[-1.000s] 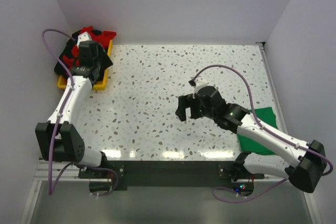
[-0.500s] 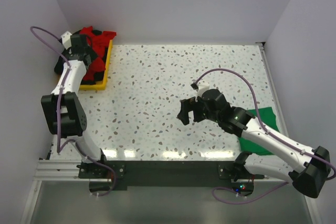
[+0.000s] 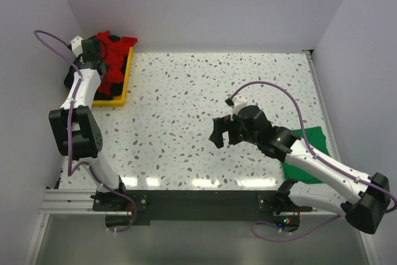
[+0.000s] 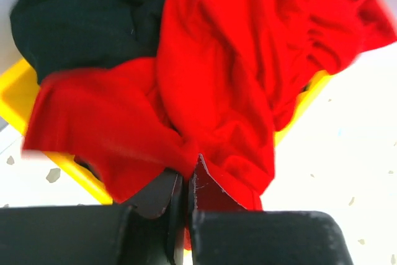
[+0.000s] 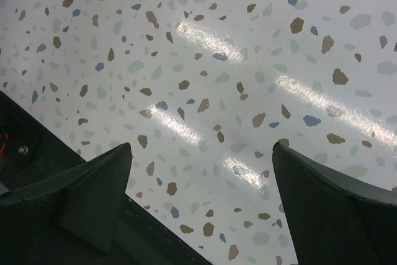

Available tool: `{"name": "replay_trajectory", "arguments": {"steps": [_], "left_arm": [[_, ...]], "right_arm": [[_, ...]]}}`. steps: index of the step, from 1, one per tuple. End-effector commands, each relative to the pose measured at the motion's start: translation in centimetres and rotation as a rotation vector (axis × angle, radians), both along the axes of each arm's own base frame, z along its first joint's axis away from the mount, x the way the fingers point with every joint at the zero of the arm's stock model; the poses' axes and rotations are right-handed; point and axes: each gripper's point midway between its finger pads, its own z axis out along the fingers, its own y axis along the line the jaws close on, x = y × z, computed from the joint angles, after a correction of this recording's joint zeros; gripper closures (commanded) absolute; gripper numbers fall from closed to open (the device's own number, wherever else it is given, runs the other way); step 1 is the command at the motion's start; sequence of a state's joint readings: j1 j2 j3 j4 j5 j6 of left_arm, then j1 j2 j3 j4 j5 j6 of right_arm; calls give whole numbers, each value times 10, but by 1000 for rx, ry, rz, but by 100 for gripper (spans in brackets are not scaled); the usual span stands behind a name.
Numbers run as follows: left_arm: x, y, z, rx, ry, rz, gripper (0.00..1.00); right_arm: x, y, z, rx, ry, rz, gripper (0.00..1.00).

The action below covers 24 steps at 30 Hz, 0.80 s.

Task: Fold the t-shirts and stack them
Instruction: Grab the tshirt from the pile, then move the tshirt to the center of the board

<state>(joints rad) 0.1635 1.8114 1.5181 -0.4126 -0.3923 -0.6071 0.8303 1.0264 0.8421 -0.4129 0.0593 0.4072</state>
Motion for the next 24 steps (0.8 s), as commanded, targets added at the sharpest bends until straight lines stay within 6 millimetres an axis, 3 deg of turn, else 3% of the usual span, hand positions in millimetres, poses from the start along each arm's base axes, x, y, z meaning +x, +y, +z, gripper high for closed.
{"name": "replay_trajectory", "arguments": {"steps": [1,6,8,11,14,18,21,23,24], "left_arm": [[8,2,102,51,-217,-32,100],[3,-10,167,62,-362,-105,100],[5,-23,192,56,-421,-182,100],[-3,-48,245,53,-560,-307,100],[-19,-77,297,78,-694,-416,100],[-48,-134,368,156,-829,-557,100],[-74,-184,403,147,-917,-683,100],[-91,-201,419,139,-968,-726,100],[-99,-220,423,119,-995,-771,100]], "right_arm": [[-1,5,0,16,12,13,1],[1,9,2,27,14,11,1],[4,9,6,31,2,4,1],[9,11,16,34,-19,0,1],[14,11,27,31,-46,-7,1],[19,12,40,36,-75,-14,1],[22,12,49,41,-96,-17,1],[24,11,55,44,-108,-27,1],[24,10,58,45,-116,-32,1]]}}
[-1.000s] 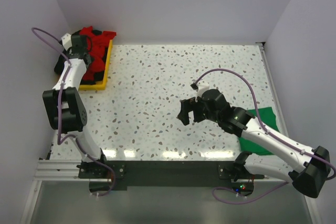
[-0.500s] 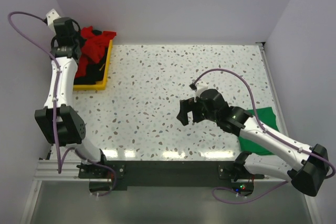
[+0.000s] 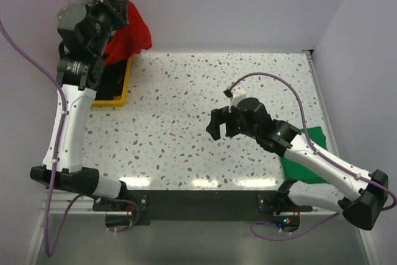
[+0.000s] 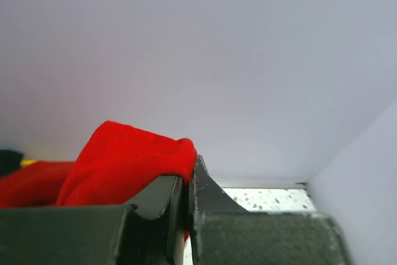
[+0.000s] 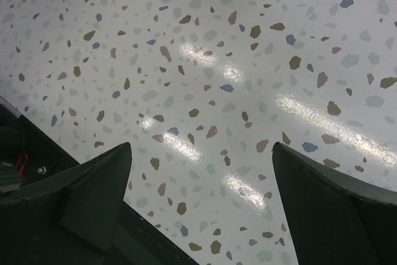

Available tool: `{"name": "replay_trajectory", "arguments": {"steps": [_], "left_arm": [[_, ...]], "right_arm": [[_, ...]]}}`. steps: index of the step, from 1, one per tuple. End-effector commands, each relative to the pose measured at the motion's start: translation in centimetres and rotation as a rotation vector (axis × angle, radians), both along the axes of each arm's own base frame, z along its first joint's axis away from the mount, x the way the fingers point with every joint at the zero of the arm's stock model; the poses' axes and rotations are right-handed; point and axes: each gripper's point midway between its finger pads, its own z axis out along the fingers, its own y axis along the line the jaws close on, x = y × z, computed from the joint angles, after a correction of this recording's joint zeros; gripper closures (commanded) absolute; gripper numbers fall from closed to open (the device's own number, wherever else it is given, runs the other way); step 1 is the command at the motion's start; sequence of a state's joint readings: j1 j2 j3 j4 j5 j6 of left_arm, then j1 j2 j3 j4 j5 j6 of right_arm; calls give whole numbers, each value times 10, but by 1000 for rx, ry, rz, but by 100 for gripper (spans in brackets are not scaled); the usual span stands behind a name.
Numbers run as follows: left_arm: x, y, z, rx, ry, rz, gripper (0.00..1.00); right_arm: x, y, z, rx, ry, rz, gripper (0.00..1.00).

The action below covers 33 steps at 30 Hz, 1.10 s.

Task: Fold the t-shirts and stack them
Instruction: Move the tshirt to the center of the board

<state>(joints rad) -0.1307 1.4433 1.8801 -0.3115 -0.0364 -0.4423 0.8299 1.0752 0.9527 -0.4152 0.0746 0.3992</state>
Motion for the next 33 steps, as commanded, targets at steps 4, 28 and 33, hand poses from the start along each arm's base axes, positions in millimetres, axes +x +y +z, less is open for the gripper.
{"name": "replay_trajectory", "arguments": {"steps": [4,28,33], "left_arm": [[-68,-84,70,19,-225,-251,100],[128,-139,-225,-41,507,-322,74],[102,-141,-233,-66,526,-323,45]], "right_arm": [[11,-6,36,28,-98,-44,1],[72,-30,-19,-178,-88,-270,1],[85,-24,-63,-217,18,-247,1]]}}
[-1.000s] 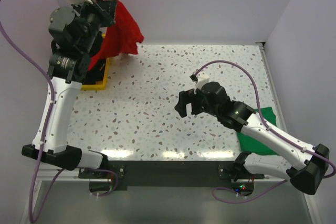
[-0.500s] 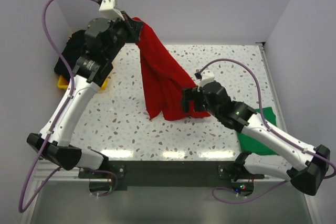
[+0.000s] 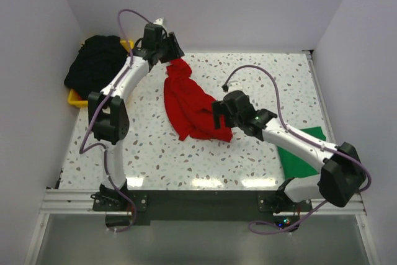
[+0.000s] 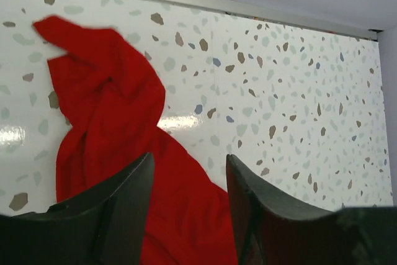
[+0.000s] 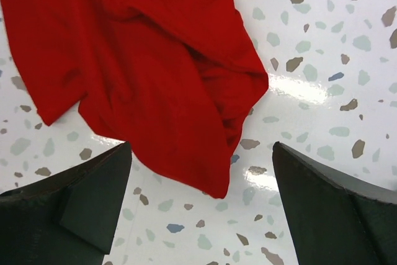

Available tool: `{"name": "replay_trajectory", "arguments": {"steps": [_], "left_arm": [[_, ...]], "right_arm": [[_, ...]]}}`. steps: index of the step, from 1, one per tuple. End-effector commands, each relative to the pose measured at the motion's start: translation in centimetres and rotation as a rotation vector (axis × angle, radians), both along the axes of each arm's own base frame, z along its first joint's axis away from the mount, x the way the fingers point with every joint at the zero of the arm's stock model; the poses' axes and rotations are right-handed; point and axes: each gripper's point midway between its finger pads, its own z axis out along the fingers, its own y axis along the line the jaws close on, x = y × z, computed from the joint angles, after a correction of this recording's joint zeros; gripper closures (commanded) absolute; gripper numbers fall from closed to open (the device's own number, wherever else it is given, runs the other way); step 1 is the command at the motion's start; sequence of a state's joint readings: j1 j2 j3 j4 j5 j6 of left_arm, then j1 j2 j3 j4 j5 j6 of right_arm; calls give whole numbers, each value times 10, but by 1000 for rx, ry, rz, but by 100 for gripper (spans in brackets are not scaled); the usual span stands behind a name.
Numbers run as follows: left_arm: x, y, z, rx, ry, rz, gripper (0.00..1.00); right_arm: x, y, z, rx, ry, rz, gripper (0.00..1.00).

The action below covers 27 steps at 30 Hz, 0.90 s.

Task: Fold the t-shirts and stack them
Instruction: Move the tshirt to the center of the board, then flatten the tshirt out

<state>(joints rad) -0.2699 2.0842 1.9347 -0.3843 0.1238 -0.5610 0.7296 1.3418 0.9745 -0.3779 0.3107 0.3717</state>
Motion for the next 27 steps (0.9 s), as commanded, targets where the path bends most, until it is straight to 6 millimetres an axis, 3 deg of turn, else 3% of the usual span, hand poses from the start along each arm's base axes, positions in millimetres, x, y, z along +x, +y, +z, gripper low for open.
{"name": "replay_trajectory", "arguments": {"steps": [1,2,3,4,5,6,7,8,10,11,13,14,15,17,20,27], "left_arm": [[-43,-4,103,-96,-179,-18,44],[-57,-6,74,-81,-127,-12,44],[-67,-4,68,-77,-120,11,43],[-85,-2,81,-84,-148,19,44],[-103,-2,44,-42,-85,47,44],[-116,-1,34,-45,-65,69,47],[-133,1,41,-57,-83,80,51],[-155,1,0,-34,-12,87,55],[-178,7,-9,-55,-16,124,61],[-194,15,-39,-7,24,157,61],[-209,19,-54,3,46,172,61],[-220,18,-73,12,84,156,61],[-225,17,-83,15,108,149,61],[-237,10,-105,36,159,116,60],[-246,5,-125,72,193,104,57],[-247,3,-149,105,227,92,44]], "right_arm": [[19,16,2,53,-10,18,1],[22,15,-3,56,3,14,2],[23,16,-9,62,17,16,2],[25,21,-18,74,45,21,2],[28,20,-22,79,58,16,3],[29,23,-25,84,67,18,4],[29,26,-32,86,86,20,4],[31,26,-34,90,88,15,4],[36,27,-41,94,91,-1,5],[42,25,-41,98,89,-14,5],[54,28,-35,111,75,-21,6],[60,28,-40,96,77,-29,6],[68,33,-34,98,60,-27,7],[77,34,-45,54,68,-29,8],[92,36,-45,23,46,-34,9],[102,50,-64,-7,63,30,11]]}}
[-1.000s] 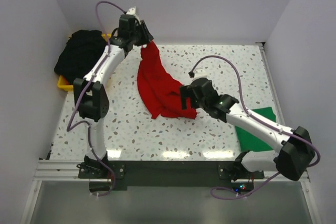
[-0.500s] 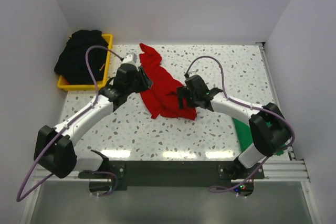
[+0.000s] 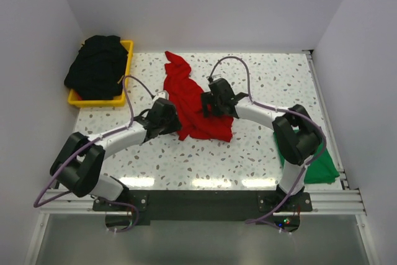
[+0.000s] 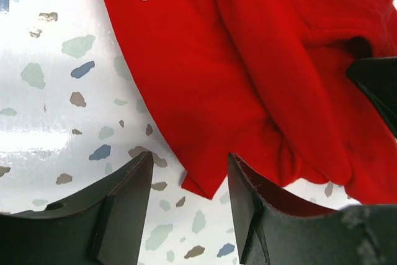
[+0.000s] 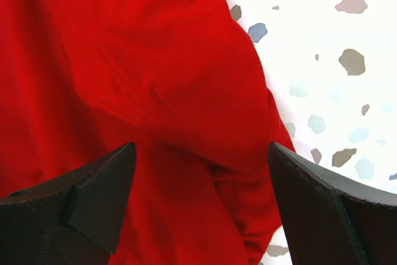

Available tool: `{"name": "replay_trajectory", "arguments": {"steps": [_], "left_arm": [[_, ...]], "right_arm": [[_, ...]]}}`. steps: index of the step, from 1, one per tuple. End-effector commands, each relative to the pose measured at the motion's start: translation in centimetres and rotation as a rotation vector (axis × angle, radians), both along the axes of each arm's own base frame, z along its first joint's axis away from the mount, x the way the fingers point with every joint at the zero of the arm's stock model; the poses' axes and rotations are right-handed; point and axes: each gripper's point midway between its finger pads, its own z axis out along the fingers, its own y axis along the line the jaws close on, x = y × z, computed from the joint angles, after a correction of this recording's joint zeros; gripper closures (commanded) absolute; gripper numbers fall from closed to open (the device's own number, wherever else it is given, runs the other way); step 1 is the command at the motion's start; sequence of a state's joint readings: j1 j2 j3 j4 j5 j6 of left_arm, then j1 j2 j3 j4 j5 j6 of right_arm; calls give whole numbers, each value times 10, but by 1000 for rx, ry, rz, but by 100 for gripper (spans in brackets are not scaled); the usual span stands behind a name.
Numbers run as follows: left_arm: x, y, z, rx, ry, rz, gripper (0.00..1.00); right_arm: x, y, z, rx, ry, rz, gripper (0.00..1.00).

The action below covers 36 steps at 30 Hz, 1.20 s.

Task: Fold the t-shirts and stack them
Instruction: Flatten the tshirt out

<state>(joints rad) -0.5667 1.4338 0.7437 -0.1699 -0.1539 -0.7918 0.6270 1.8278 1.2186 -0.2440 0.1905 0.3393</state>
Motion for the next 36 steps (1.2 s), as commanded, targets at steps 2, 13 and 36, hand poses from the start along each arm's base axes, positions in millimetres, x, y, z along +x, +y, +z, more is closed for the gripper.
{"name": "replay_trajectory", "arguments": {"steps": [2,13,36], "left_arm": [[21,-11,0,-19,-54,5,43],[27,-20,-25,0,-5,2,54],[105,119,118,31,-210,301,100]], "right_arm": [[22,13,12,12,-66,35,11],[37,23,1,-11,-40,35,18],[32,-87,107,141,-97,-258,100]]}}
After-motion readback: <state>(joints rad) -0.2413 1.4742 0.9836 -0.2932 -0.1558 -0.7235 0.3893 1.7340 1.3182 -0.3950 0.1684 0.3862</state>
